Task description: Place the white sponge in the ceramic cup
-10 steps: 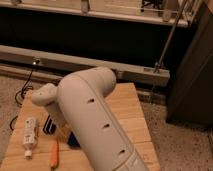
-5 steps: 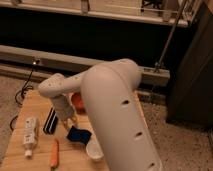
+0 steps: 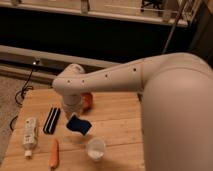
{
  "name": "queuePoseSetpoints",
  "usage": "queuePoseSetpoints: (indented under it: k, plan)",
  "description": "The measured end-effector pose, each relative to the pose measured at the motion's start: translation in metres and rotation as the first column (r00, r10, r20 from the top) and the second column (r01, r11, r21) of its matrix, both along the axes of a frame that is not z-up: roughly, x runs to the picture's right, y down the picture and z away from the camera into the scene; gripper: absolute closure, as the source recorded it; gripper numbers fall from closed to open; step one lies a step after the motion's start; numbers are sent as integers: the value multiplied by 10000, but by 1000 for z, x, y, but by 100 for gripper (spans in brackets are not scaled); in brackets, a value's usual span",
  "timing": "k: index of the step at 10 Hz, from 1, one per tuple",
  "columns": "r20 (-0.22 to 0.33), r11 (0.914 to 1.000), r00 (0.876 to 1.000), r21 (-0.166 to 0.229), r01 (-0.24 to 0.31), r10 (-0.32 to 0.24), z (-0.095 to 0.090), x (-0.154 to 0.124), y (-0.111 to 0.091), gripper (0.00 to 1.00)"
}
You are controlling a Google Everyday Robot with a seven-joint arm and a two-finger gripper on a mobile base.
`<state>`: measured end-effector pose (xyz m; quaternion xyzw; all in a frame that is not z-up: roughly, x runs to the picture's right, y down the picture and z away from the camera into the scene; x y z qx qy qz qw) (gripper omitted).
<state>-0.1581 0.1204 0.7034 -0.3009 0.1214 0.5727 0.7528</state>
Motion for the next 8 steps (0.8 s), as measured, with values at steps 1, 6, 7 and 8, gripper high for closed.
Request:
queuePoseSetpoints:
  k: [1, 6, 7, 8]
  plan:
    - [430, 9964, 9973, 588, -617, 592, -19, 9, -8, 100]
    - [1983, 9448, 9336, 769, -3184, 2984, -74, 47, -8, 100]
    - [2212, 9311, 9145, 603, -3596, 3388, -79, 55, -6, 100]
    - [2411, 9187, 8953, 337, -3935, 3747, -84, 66, 0, 100]
